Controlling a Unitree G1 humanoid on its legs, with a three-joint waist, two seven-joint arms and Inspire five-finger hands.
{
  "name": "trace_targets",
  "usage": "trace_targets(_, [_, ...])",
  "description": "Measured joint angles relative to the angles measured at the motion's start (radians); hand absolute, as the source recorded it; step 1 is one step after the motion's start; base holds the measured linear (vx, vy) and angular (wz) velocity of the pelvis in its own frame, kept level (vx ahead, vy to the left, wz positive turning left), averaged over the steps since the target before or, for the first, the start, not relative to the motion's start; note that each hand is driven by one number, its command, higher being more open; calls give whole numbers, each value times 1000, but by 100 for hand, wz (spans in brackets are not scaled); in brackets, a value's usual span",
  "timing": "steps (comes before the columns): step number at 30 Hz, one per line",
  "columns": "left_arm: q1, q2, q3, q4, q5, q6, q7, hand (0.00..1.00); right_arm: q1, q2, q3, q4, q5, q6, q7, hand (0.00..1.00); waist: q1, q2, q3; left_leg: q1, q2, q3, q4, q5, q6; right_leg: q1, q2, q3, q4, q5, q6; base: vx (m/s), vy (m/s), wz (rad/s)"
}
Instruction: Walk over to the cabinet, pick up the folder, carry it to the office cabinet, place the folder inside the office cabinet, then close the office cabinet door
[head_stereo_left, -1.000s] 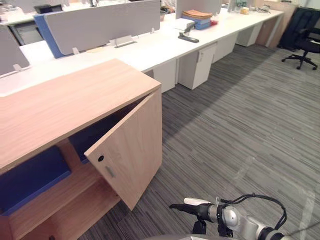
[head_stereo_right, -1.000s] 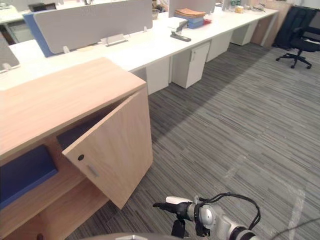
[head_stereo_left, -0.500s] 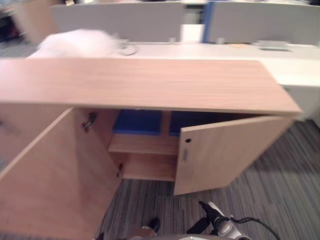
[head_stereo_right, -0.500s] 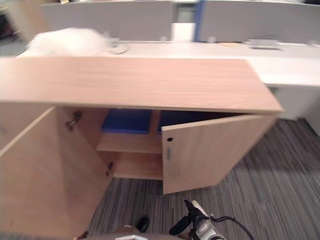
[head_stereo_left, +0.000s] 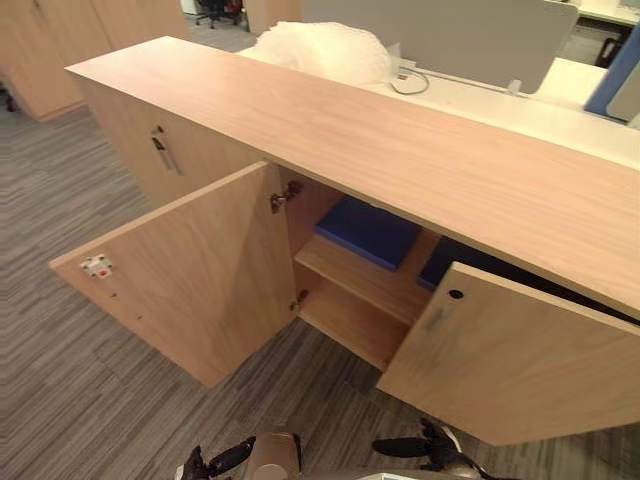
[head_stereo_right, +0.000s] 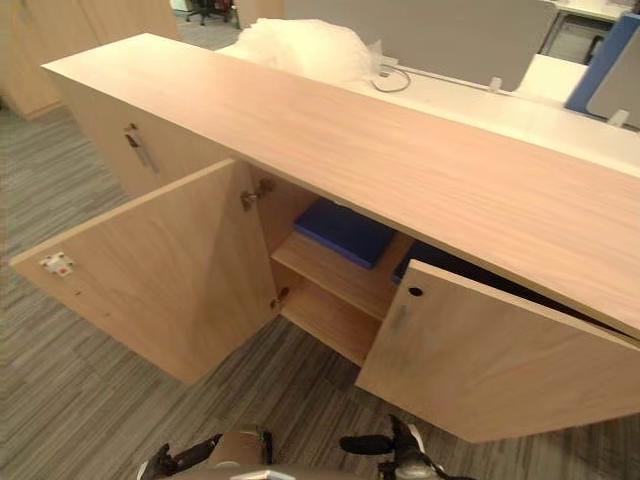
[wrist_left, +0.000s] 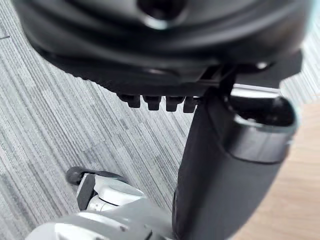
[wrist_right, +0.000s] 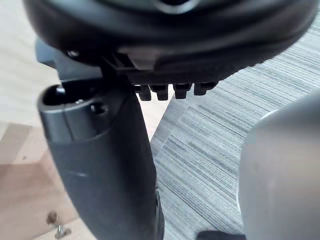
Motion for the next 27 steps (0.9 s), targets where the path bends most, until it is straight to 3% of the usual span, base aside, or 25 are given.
trace_targets(1, [-16, 37, -41, 23, 1, 0, -8, 100, -7, 6, -53, 3, 27, 0, -3, 100, -24, -17, 9, 20, -65, -12, -99, 16, 6, -17, -35, -31, 18, -20, 5, 90, 102, 101])
trace_targets(2, [-21, 45, -53, 30, 1, 0, -10, 100, -7, 7, -62, 6, 38, 0, -3, 100, -27, -24, 9, 26, -84, -23, -129, 32, 7, -18, -43, -32, 14, -28, -4, 33, 11, 141])
trace_targets(3, [-43, 61, -75, 50, 1, 0, -12, 100, -6, 13, -87, 29, 69, 4, -2, 100, -33, -55, 2, 85, -150, -21, -290, 85, 20, -6, -48, -30, -69, -18, -22, 1, -60, 122])
trace_targets(4, [-36, 61, -76, 67, 1, 2, -12, 100, 0, 14, -107, 30, 91, -2, -1, 100, -42, -46, -2, 123, -143, 56, -332, 92, 24, 37, -52, -47, -106, 30, -19, 34, -74, 120])
trace_targets(5, [-33, 57, -82, 74, 0, 2, -13, 100, 2, 8, -107, 31, 101, -3, -1, 100, -42, -34, -4, 135, -148, 64, -353, 122, 23, 48, -57, -61, -110, 36, -10, 56, -16, 70])
trace_targets(7, [-16, 50, -106, 84, -8, 2, -19, 100, 0, 2, -109, 38, 116, -4, 1, 100, -42, -18, -9, 221, -204, 35, -528, 202, 36, 64, -78, -93, -106, 65, -24, 80, 22, 42])
trace_targets(9, [-8, 51, -130, 87, -15, 2, -28, 100, 2, 1, -109, 39, 118, -4, 1, 100, -45, -7, -17, 303, -221, 1, -702, 296, 32, 73, -69, -118, -102, 95, -22, 90, 0, 41])
trace_targets(12, [-13, 77, -143, 90, -18, 2, -39, 100, 2, 16, -113, 40, 123, -5, -1, 100, -48, -39, -10, 328, -222, -34, -704, 300, 35, 107, -64, -139, -94, 106, -17, 59, 7, 33])
trace_targets(14, [-11, 89, -171, 79, -15, 2, -38, 100, 3, 17, -108, 44, 123, -5, -2, 100, -48, -46, -14, 339, -220, -43, -704, 298, 32, 109, -62, -142, -72, 108, -17, 48, 10, 16])
trace_targets(20, [17, 55, -172, -109, 1, 6, -3, 100, 2, 10, -95, 42, 123, -7, -2, 100, -49, -31, -12, 350, -218, -45, -705, 293, 24, 122, -58, -145, -71, 109, -16, 15, 3, 1])
trace_targets(27, [-76, 31, -104, -355, -78, 12, 6, 100, 3, -2, -81, 30, 122, -4, -2, 100, -71, -27, -14, 344, -206, -34, -705, 284, 7, 121, -46, -141, -94, 109, -17, 2, -7, -6])
